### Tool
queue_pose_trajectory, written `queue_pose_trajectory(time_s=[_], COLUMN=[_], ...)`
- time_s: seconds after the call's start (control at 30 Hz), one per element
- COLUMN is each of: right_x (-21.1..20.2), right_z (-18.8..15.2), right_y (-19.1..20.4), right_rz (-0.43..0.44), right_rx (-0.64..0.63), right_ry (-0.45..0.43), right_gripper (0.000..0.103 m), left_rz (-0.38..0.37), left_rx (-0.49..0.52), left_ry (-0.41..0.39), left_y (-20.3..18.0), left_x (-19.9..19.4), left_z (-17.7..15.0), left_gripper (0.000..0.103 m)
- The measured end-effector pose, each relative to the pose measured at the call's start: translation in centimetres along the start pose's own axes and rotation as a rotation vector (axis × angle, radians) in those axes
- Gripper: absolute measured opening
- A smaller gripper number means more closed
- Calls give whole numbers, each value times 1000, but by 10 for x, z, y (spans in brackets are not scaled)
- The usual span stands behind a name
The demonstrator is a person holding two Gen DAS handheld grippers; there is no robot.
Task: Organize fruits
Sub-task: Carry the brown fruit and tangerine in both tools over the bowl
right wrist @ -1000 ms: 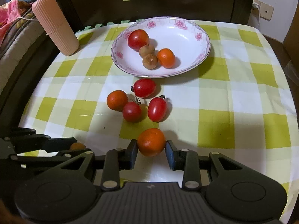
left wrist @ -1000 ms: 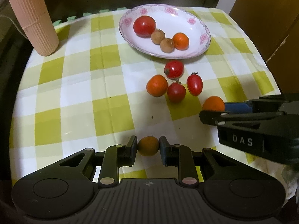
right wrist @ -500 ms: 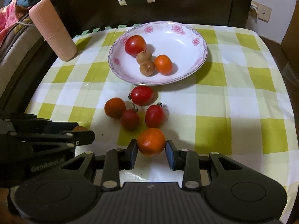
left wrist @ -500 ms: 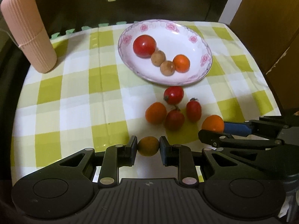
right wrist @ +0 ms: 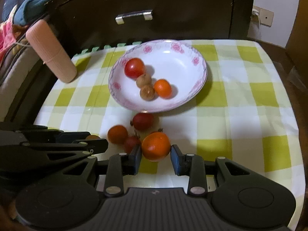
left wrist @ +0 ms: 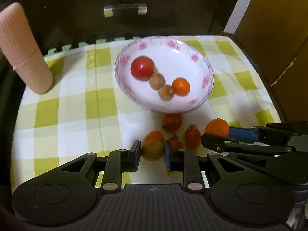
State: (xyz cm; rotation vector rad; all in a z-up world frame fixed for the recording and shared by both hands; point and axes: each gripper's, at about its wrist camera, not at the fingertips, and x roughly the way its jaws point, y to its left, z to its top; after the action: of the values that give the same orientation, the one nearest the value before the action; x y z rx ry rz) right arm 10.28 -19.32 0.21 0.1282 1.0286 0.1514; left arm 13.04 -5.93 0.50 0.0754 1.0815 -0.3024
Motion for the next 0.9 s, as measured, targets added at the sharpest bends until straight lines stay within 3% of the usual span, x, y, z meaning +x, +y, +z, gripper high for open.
queue_pose_trajectory(time_s=[0.47,0.9], right_x=[7,38], right_z=[44,67], right_y=[-23,-32], right_rz=[3,3], right_rx=[63,53], right_ry=[-59,-67], right_gripper=[32,32], left_rz=[5,10], left_rx=[2,-33], left_ry=[-53,-32], left_y=[-5,5], left_x=[13,40], left_z=[50,67], left_gripper=[31,31])
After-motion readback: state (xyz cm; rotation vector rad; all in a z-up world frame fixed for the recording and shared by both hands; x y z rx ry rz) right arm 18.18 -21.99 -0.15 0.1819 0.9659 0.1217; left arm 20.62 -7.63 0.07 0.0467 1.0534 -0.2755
